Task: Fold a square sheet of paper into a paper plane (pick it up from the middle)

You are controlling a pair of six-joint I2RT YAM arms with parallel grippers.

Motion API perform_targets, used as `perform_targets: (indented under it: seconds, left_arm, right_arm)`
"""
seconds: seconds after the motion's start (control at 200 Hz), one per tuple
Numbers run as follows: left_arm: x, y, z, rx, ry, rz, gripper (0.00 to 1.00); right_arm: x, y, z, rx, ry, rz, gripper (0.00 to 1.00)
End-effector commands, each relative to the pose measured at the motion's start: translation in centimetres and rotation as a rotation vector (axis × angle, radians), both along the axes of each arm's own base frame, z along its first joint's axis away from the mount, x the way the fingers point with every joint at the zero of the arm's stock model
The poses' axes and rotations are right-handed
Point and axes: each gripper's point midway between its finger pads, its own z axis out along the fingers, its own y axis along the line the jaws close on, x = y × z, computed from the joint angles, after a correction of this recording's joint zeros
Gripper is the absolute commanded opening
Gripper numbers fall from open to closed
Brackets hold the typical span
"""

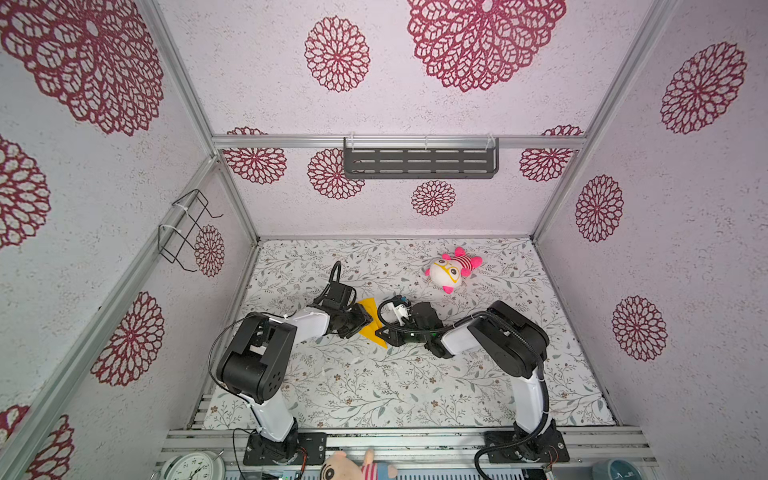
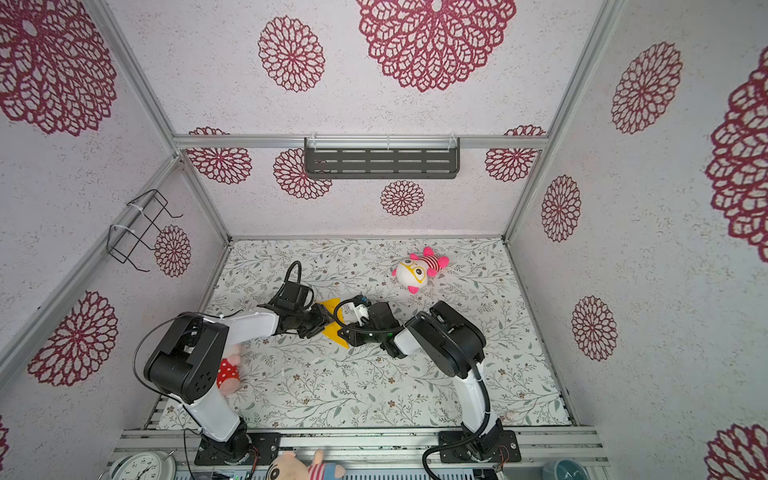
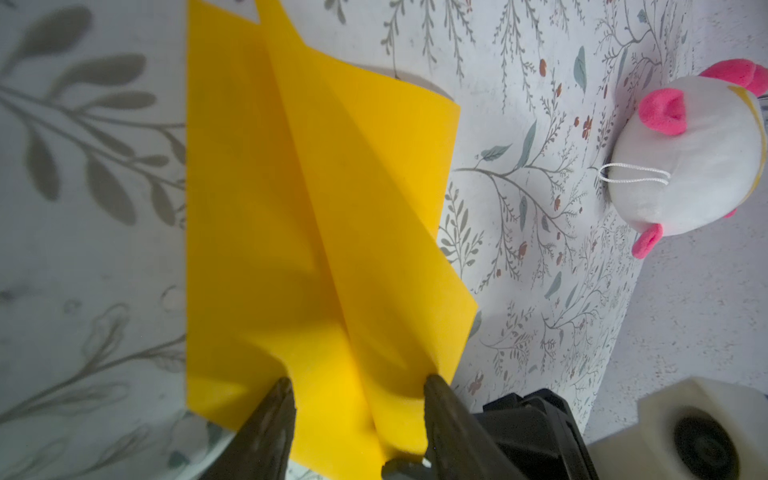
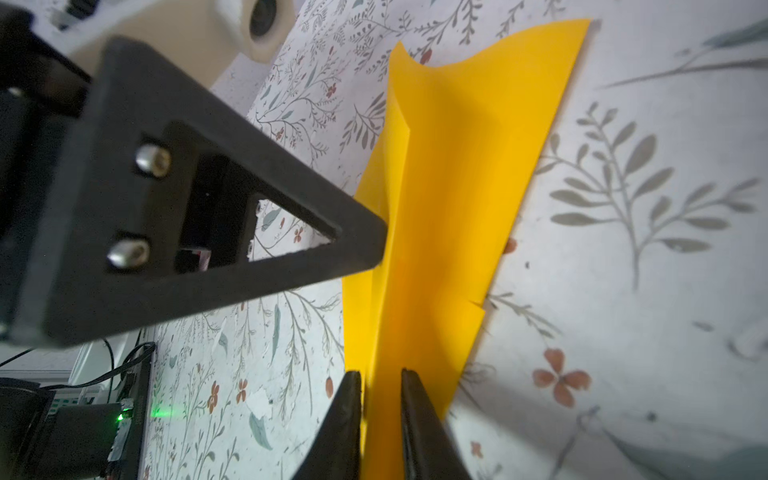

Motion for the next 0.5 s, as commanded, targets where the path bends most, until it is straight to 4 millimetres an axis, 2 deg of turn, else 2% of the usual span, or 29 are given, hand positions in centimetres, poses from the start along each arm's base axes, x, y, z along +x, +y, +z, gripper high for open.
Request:
perform_targets:
  seconds: [0.0, 0.36, 0.44, 0.495]
  left_arm:
    - [-7.5, 4.5, -7.7, 0.246, 0.305, 0.000, 0.56]
    - [-7.6, 4.4, -7.7, 0.270, 0.312, -0.029, 0.60]
    - [-7.1, 3.9, -7.0, 0.246, 0.291, -0.037, 0.60]
    - [-6.2, 3.2, -5.7, 0.213, 0.253, -0.042, 0.60]
  right_arm:
    - [0.4, -0.1, 1.3, 0.016, 0.028, -0.007, 0.20]
    - [0.5, -0.8, -0.1, -0.003, 0.097, -0.038, 0.12]
    - [0.4, -1.0, -0.3, 0.001, 0.118, -0.046, 0.10]
    - [0.4, -1.0, -0.2, 0.011, 0.127, -0.042, 0.10]
